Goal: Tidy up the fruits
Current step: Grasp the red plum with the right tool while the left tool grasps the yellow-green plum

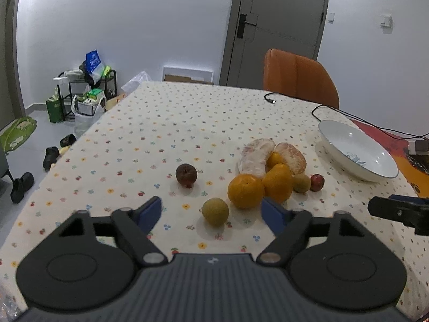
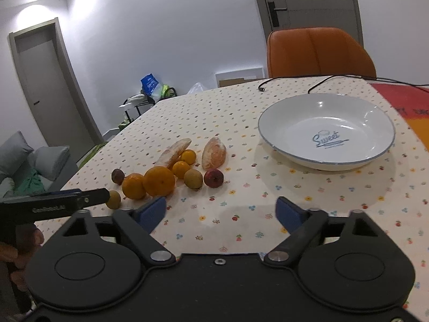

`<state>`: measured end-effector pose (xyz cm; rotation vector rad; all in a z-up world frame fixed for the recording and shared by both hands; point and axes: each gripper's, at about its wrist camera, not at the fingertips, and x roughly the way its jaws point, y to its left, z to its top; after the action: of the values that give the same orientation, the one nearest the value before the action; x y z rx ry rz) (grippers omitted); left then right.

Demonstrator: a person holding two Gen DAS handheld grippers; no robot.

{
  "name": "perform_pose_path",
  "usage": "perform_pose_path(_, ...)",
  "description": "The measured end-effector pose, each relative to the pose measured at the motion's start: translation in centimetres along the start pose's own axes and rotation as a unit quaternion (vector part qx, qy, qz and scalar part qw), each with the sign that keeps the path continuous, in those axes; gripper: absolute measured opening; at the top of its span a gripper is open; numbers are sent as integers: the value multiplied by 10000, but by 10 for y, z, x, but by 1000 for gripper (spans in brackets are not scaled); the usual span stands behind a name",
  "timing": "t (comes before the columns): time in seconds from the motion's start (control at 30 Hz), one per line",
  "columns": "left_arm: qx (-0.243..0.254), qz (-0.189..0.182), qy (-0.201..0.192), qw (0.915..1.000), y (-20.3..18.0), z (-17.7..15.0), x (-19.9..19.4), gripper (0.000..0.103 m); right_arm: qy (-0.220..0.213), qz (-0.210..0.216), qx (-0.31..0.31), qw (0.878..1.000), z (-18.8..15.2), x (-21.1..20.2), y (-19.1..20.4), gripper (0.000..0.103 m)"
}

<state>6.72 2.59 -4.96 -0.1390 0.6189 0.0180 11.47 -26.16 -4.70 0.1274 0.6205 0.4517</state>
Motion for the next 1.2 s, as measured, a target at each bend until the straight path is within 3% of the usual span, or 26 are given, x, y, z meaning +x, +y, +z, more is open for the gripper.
perform_pose_path(0.27, -87, -13, 267, 9996, 2, -2, 24, 51, 201, 131, -35, 9997, 3, 26, -3, 59)
perform_pose_path(0.4, -8, 142, 308, 9994, -1, -2, 32, 24, 301, 152, 45, 9994, 4, 42, -5, 48)
perform_pose_path(0.97, -306, 180, 118, 9993, 15, 7, 33, 24, 319, 67, -123, 9994, 18, 76, -4, 44)
perform_pose_path(1.07, -382, 161, 116, 9991, 18, 10, 34, 24, 303, 25, -159, 9994, 20, 79, -2, 39)
perform_pose_path(1.2, -413, 95, 100, 9991, 20, 10, 34, 24, 295, 26, -281, 9992, 20, 83, -1, 23)
